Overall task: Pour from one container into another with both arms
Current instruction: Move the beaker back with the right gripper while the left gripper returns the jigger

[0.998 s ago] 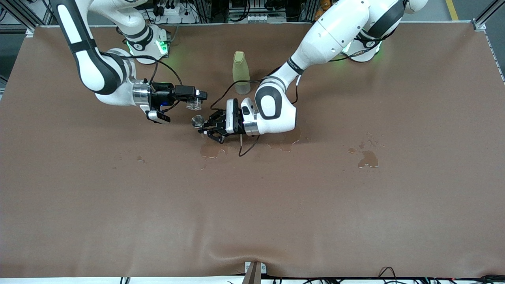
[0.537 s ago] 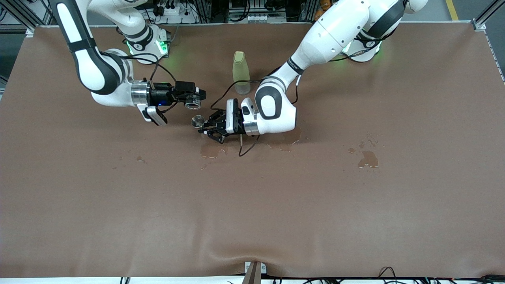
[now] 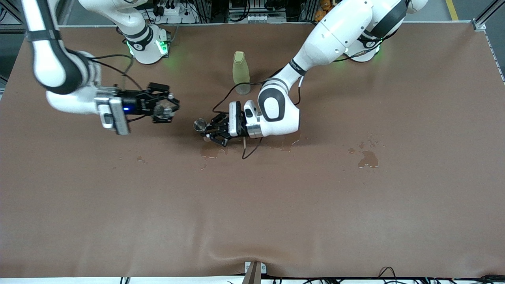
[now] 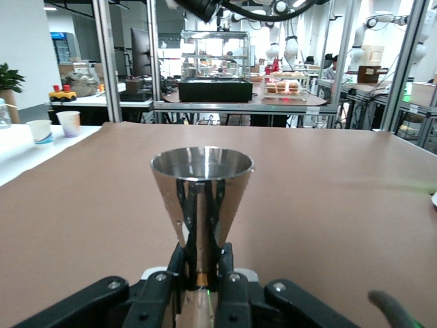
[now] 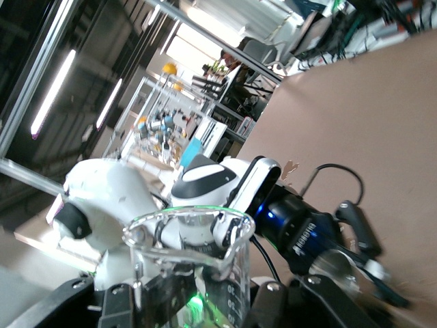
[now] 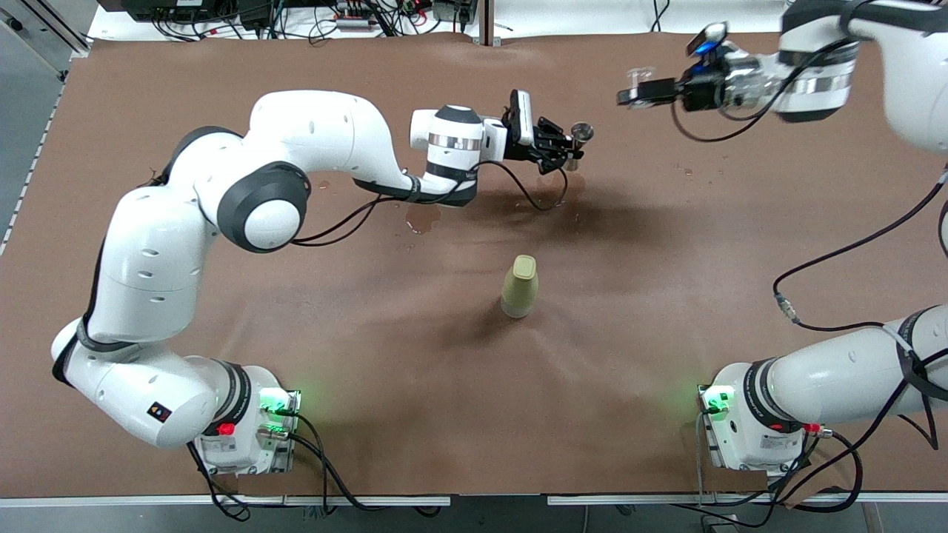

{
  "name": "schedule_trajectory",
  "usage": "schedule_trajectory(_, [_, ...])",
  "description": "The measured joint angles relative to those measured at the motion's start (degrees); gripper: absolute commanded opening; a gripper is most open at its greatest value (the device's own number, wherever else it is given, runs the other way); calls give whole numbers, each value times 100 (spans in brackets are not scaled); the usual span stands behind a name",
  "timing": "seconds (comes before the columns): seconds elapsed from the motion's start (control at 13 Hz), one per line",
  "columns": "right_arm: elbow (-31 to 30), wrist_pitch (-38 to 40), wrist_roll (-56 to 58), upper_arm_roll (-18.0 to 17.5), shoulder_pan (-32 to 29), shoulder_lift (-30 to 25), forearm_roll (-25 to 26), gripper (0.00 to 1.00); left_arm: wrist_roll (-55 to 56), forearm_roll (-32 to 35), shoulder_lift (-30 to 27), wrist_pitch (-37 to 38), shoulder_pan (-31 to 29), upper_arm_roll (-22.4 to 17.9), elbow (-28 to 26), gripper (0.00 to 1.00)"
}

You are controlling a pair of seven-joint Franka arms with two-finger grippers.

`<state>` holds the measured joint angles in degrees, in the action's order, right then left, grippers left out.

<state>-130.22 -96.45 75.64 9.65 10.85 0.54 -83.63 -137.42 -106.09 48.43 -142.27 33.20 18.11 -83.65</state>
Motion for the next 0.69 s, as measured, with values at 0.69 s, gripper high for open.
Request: schedule_trajectory(0.69, [1100,773,3530,573,-1413,1094,1048,0,-59,441,-1397,990,-1487,-14,-1890,0])
